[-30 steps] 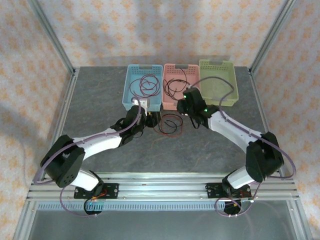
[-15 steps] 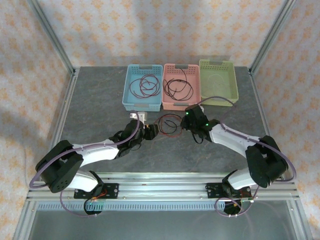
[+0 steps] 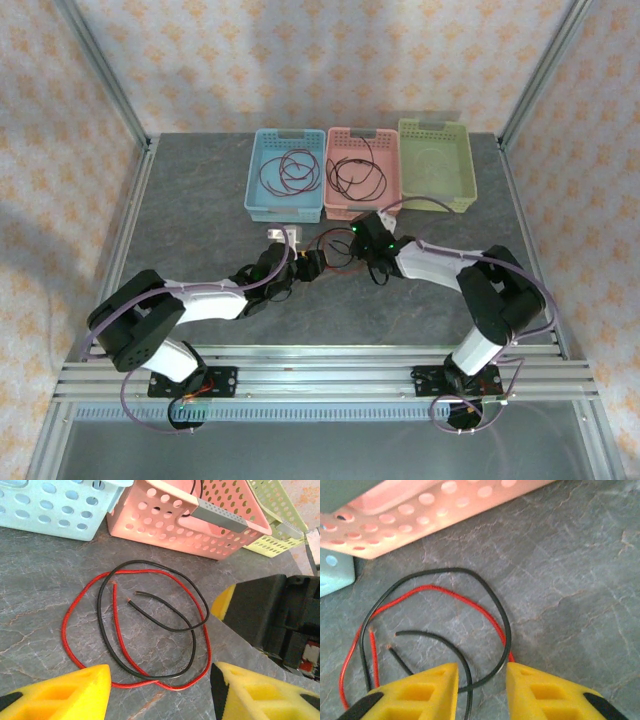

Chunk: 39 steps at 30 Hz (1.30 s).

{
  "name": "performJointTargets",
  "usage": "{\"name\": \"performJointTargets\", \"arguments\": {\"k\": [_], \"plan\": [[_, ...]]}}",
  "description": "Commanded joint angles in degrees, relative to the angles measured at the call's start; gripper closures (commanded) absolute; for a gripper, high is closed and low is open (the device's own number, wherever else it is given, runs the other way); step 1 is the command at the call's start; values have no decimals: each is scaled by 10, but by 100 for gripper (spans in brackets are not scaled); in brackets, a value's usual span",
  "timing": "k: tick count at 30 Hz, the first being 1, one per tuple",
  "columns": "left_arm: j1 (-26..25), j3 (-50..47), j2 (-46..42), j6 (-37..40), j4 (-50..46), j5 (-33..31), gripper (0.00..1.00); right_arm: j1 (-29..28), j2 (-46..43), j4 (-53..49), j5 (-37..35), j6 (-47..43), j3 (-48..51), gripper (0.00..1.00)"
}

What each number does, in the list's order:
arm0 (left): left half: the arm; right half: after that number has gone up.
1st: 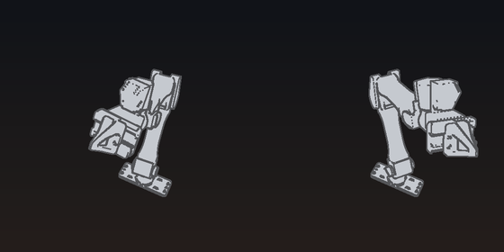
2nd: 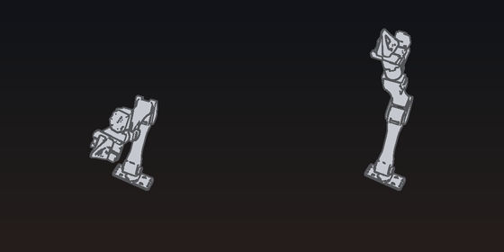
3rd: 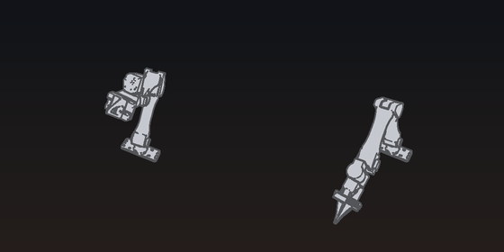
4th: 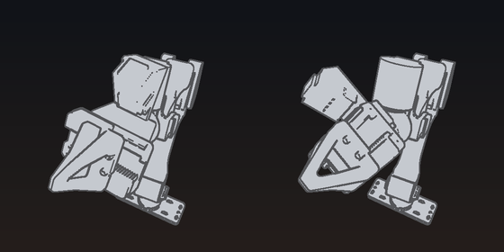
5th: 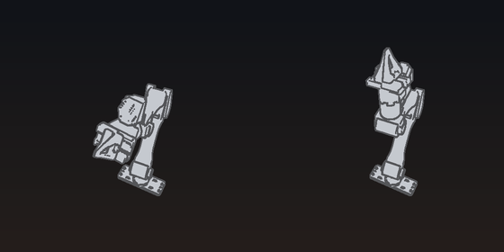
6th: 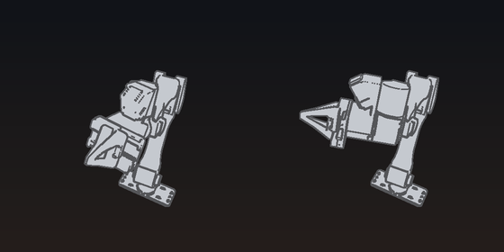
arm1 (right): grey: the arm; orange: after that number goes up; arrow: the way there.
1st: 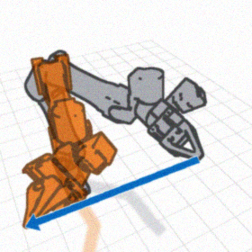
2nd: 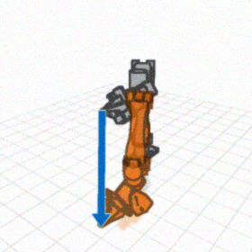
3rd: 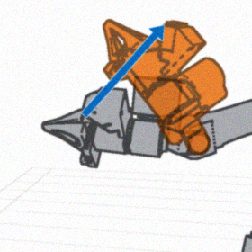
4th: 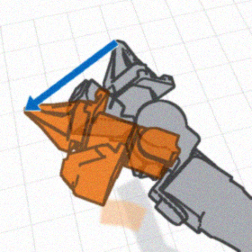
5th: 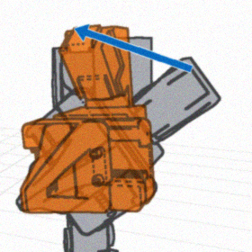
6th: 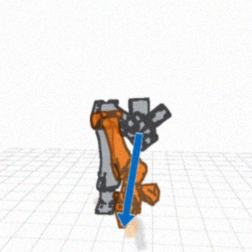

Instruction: Untangle the cables

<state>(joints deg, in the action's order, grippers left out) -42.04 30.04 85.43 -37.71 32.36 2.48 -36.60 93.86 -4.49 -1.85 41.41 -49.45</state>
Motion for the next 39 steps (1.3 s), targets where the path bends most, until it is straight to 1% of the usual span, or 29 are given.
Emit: {"name": "performJointTargets", "arguments": {"k": [1,7,14,19,25,27,32,39], "plan": [[-8,6,11,-5,28,-6,44,0,25,3,-53,2,-28,67],[-11,19,31,-8,45,-7,44,3,55,-13,-68,-15,-59,63],[-11,37,51,-8,46,-1,44,10,85,-30,-71,-21,-85,62],[-10,41,51,-5,37,-3,44,11,98,-56,-89,-13,-91,62],[-11,44,54,-3,31,-3,44,14,106,-34,-64,-22,-81,62],[-11,44,53,-2,31,-4,44,14,111,-33,-62,-24,-84,64],[-11,43,47,-2,25,-19,44,15,115,-33,-62,-26,-77,71],[-10,32,36,-7,10,-27,44,11,75,-28,-68,-27,-21,85]]}}
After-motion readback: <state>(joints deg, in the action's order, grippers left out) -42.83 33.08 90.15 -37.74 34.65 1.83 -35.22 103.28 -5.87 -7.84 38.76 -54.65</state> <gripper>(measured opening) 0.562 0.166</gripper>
